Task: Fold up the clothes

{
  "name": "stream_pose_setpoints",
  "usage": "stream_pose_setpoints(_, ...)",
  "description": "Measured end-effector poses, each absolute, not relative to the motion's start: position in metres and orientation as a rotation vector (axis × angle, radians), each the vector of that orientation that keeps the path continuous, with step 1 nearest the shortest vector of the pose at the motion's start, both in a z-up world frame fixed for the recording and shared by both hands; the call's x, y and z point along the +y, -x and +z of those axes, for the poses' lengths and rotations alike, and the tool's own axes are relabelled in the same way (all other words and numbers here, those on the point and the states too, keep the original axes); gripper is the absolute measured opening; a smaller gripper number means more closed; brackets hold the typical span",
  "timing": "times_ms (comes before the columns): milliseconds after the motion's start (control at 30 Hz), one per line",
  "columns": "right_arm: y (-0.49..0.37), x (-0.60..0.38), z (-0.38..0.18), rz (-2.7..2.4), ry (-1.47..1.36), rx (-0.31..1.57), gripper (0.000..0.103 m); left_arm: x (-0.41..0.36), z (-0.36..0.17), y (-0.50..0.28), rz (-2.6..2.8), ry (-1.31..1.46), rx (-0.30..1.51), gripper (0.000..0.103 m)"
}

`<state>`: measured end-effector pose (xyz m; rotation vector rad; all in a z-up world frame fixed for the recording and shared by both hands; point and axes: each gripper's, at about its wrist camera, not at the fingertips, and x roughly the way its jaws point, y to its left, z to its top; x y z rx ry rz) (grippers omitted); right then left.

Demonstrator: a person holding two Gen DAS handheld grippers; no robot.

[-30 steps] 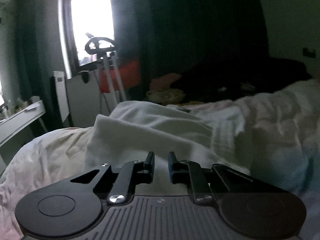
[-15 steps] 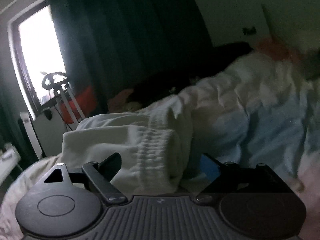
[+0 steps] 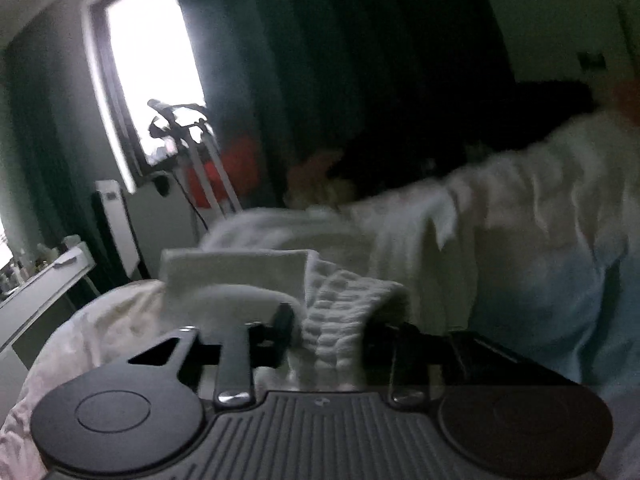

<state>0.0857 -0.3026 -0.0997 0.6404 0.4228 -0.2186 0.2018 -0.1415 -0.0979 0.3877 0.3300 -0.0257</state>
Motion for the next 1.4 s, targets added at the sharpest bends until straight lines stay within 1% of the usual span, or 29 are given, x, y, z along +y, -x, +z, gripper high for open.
stream_pose_setpoints(33, -0.085, -0.301, -0.099, -0.213, -0.632, 0.414, 0.090, -0.135, -0.089, -0.194, -0.018, -0.379, 0.300, 0.011)
stream_pose_setpoints(200, -0.083, -0.291, -0.090, -0.147, -0.624, 0.373, 0.090, -0.069, -0.055, -0.158, 0.038, -0.307, 0.246, 0.009)
stream_pose_setpoints(333, -0.083, -0.268, -0.079, -0.060, -0.523, 0.374, 0.090, 0.003, -0.021, -0.122, 0.092, -0.188, 0.199, 0.008)
stream_pose_setpoints(500, -0.063, -0.239, -0.061, 0.045, -0.492, 0.340, 0.090, 0.088, 0.017, -0.077, 0.132, -0.059, 0.133, 0.008)
stream_pose_setpoints(600, -0.059, -0.211, -0.056, 0.088, -0.409, 0.355, 0.090, 0.128, 0.017, -0.062, 0.166, -0.023, 0.118, 0.008)
stream_pose_setpoints(733, -0.065, -0.174, -0.062, 0.163, -0.298, 0.410, 0.090, 0.180, 0.010, -0.056, 0.200, 0.124, 0.181, 0.008)
stream_pose_setpoints(800, -0.075, -0.155, -0.070, 0.204, -0.246, 0.448, 0.089, 0.207, 0.010, -0.051, 0.216, 0.160, 0.175, 0.008)
stream_pose_setpoints(867, -0.089, -0.138, -0.079, 0.225, -0.193, 0.479, 0.074, 0.218, 0.008, -0.050, 0.226, 0.185, 0.169, 0.008)
stream_pose_setpoints(967, -0.114, -0.114, -0.094, 0.283, -0.139, 0.532, 0.072, 0.231, 0.003, -0.051, 0.242, 0.237, 0.193, 0.008)
stream_pose_setpoints(1100, -0.139, -0.092, -0.110, 0.341, -0.136, 0.566, 0.072, 0.254, -0.004, -0.051, 0.266, 0.290, 0.209, 0.008)
stream_pose_setpoints(1200, -0.157, -0.078, -0.124, 0.360, -0.108, 0.592, 0.072, 0.253, -0.011, -0.066, 0.295, 0.304, 0.222, 0.008)
stream_pose_setpoints(1233, -0.162, -0.074, -0.129, 0.370, -0.092, 0.611, 0.070, 0.255, -0.012, -0.069, 0.304, 0.304, 0.226, 0.008)
stream_pose_setpoints(1267, -0.167, -0.071, -0.133, 0.376, -0.081, 0.621, 0.061, 0.257, -0.014, -0.071, 0.313, 0.303, 0.229, 0.008)
stream_pose_setpoints(1333, -0.173, -0.073, -0.136, 0.376, -0.104, 0.600, 0.060, 0.260, -0.017, -0.078, 0.329, 0.305, 0.236, 0.008)
stream_pose_setpoints(1400, -0.175, -0.078, -0.133, 0.362, -0.132, 0.575, 0.053, 0.263, -0.018, -0.085, 0.344, 0.309, 0.242, 0.008)
